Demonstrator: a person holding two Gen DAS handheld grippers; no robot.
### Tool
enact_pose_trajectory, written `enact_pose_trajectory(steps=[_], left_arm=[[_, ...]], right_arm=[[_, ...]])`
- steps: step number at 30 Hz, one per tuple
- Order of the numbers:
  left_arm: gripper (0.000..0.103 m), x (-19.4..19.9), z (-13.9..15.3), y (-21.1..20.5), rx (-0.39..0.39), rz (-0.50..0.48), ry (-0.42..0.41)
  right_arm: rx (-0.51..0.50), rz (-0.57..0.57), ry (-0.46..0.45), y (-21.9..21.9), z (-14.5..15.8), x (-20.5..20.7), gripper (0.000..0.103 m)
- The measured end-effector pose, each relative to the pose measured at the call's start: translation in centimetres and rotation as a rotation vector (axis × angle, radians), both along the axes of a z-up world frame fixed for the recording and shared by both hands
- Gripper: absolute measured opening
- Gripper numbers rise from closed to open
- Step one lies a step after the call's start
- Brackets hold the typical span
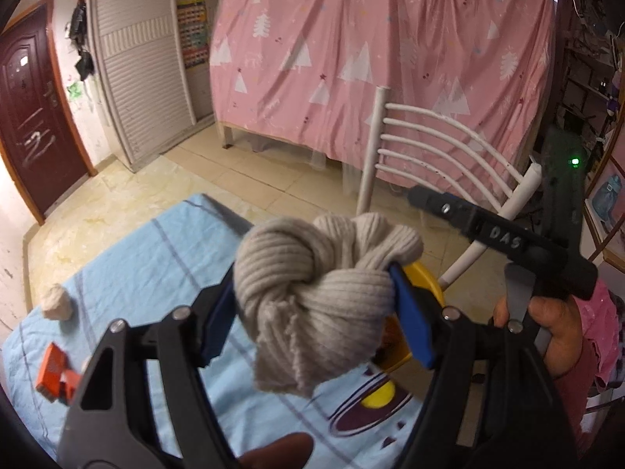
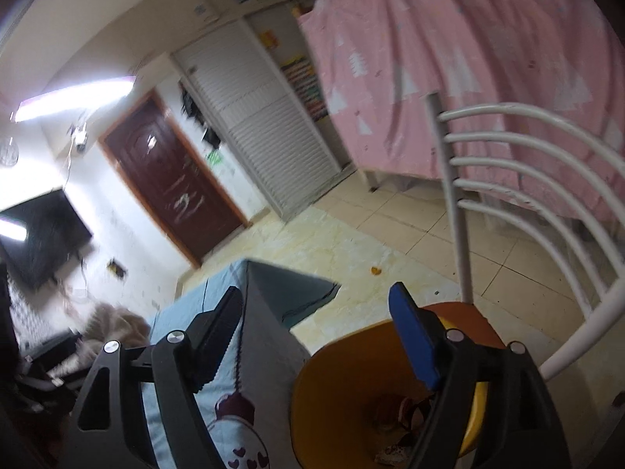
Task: Collect trash
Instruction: 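Carry both items over the yellow bin and open both tools to drop them, then move both open tools back over the bed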
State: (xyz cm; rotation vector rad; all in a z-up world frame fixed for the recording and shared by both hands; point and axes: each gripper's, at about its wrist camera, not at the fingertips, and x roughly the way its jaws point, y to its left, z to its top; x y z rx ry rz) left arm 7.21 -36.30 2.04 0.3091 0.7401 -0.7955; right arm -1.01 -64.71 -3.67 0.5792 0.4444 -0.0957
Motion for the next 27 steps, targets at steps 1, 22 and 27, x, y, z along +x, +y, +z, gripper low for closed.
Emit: enact_pose_trajectory(steps=[1, 22, 27], left_arm=[[0.071, 0.0, -0.1, -0.8, 0.001, -0.007, 0.003], [0.085, 1.2, -0.6, -1.3, 0.004, 0.049, 0.034], [0.085, 2.2, 0.3, 1.8, -0.012, 0.097, 0.018]], right_arm=[[0.009, -0.015, -0.009, -0.5, 0.1, -0.3, 0.071], [0.022, 0.009, -0.026, 0.1, 0.3, 0.5, 0.071], [0.007, 0.059, 0.001, 2.6, 0.2, 2.3, 0.073]])
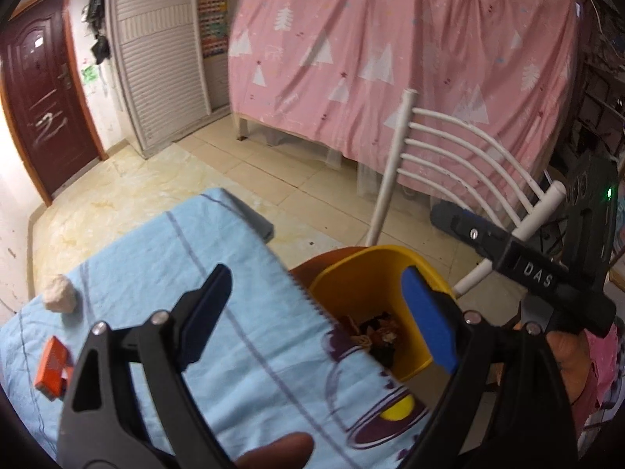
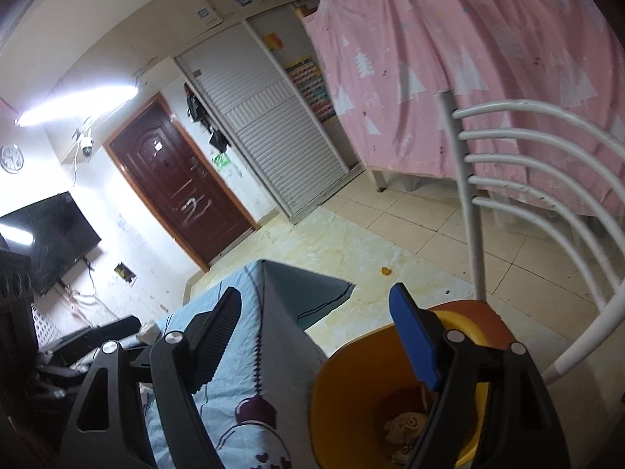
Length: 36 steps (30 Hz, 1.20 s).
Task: Collect trash
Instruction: 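Move both open tools back over the bed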
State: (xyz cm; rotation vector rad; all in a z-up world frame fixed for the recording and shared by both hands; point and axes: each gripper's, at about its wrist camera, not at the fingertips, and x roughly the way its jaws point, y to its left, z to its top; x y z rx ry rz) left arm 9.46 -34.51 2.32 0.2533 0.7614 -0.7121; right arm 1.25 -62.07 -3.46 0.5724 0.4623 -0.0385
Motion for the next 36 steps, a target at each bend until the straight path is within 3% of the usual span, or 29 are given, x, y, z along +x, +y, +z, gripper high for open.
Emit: enact_pose_trajectory(steps=[12, 15, 22, 36], left_arm=[[0.088, 2.7, 1.5, 8.2, -0.02, 0.141, -0.038], [0.093, 3.4, 1.7, 10.4, -0.003, 0.173, -0.041], [0.093, 4.6, 1.7, 15.7, 0.036, 0.266, -0.058], [0.091, 7.6, -0.6, 23.3, 0.077, 0.48, 0.051]], right_arm=[[-0.064, 0.14, 0.041, 7.0, 1.0, 4.4, 0.077], [-0.083, 0.175, 0.047, 8.7, 1.3, 5.2, 0.078], [-0.117, 0.263, 0.071, 13.2, 1.3, 7.4, 0.079], [-0.173, 0.419, 0.091, 20.4, 1.3, 9.4, 0.08]])
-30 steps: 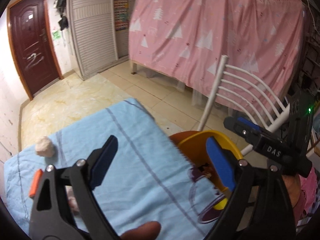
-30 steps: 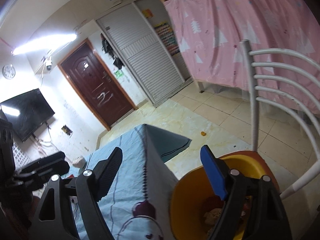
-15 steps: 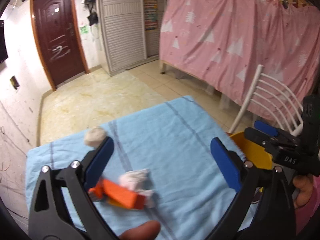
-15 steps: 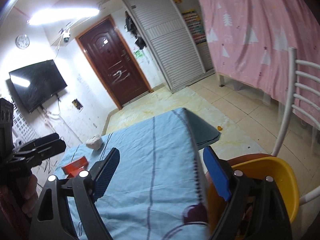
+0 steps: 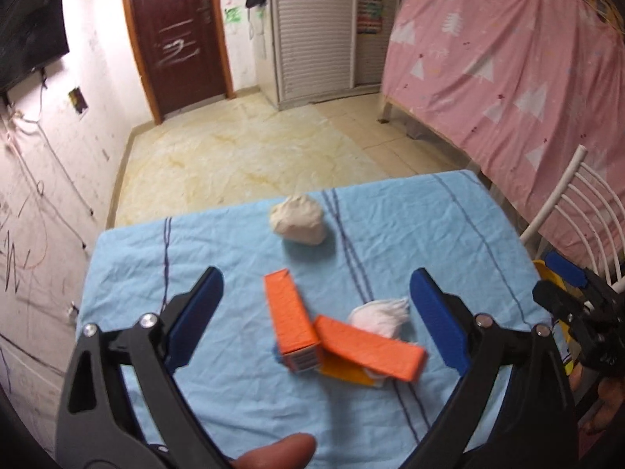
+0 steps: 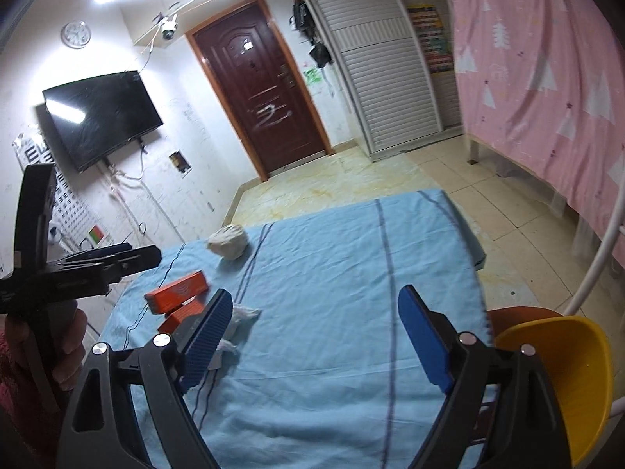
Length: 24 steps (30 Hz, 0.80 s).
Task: Collect trash
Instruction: 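Move both open tools back over the bed, then grasp a long orange box with the left tool while the right tool grasps the other orange box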
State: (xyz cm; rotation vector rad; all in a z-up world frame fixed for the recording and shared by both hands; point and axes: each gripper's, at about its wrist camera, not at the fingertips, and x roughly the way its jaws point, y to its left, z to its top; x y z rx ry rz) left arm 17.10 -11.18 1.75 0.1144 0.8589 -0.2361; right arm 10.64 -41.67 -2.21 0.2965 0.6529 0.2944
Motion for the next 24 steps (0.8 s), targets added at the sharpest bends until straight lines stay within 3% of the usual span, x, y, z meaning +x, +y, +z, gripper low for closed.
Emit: enact_pose_trajectory(steps=[13, 21, 24], left_arm=[[0.06, 1.9, -4.1, 2.0, -0.055, 0.071, 0.177], [0.022, 1.7, -5.4, 2.7, -0.065, 0.071, 0.228], [0.021, 1.5, -5.5, 3.1, -0.065, 0.073, 0.222]], right_arm=[[-0.052, 0.151, -0.011, 5.1, 0.0, -0.3, 0.082], [-0.082, 0.262, -0.027, 8.9, 0.1, -0.5, 0.084], [-0.106, 0.292, -0.027, 10.5, 0.0, -0.4, 0.084]])
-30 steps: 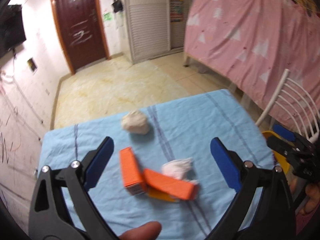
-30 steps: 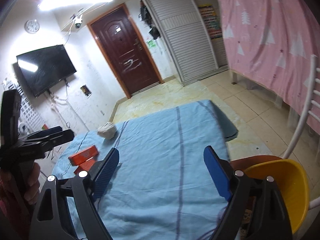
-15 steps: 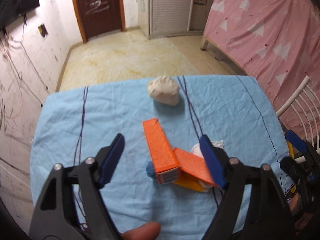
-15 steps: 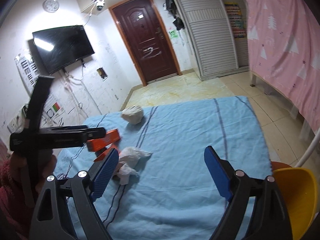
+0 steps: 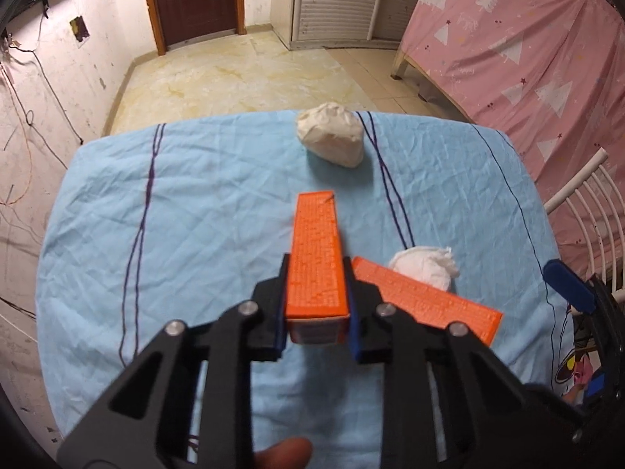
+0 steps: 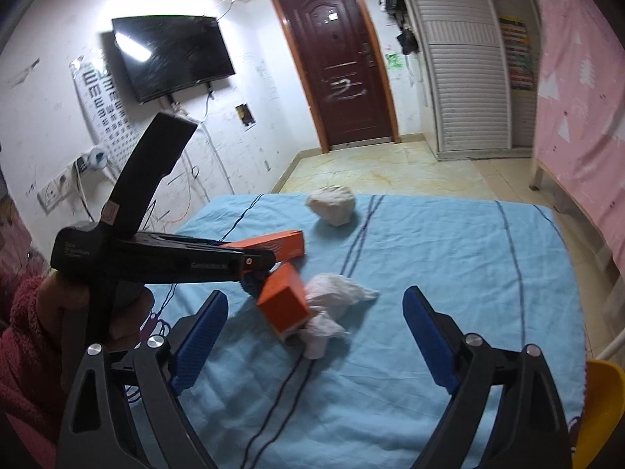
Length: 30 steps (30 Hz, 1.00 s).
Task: Collect trash
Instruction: 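Grasp a long orange box with the left tool while the right tool grasps the other orange box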
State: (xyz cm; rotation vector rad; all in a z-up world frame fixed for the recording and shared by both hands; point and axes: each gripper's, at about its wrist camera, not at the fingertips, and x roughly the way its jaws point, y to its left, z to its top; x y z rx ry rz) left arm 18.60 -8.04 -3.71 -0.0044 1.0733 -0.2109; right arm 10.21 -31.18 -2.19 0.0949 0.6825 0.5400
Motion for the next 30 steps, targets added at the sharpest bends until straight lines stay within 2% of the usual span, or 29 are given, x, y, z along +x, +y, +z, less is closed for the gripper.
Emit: enact_pose_trajectory(steps=[7, 9, 11, 15, 17, 19, 30], left_arm=[[0.021, -0.9, 1.1, 1.4, -0.008, 0.017, -0.051], [0.021, -1.0, 1.5, 1.7, -0.01, 0.02, -0.065], [0.021, -1.3, 1.9, 2.1, -0.01, 0.022, -0.078], [0.021, -1.5, 2.0, 2.8, -0.018, 0.023, -0.085], [0.021, -1.5, 2.0, 3.1, -0.022, 0.024, -0.087], [0.021, -1.6, 2.0, 3.3, -0.025, 0.025, -0.087], [0.021, -1.9, 2.4, 3.6, -0.035, 0.038, -0.095]], right_arm=[[-0.07, 0.027, 0.004, 2.8, -0.9, 0.6, 0.084], [-0.08, 0.027, 0.006, 3.3, -1.1, 0.9, 0.081], [-0.095, 0.025, 0.014, 3.8, -1.4, 1.2, 0.065], [-0.116, 0.023, 0.029, 4.5, -1.8, 1.7, 0.046], [-0.125, 0.018, 0.031, 4.8, -1.9, 1.8, 0.028], [-0.122, 0.015, 0.027, 4.8, -1.9, 1.9, 0.023], [-0.085, 0.002, -0.019, 4.4, -0.5, 1.3, 0.021]])
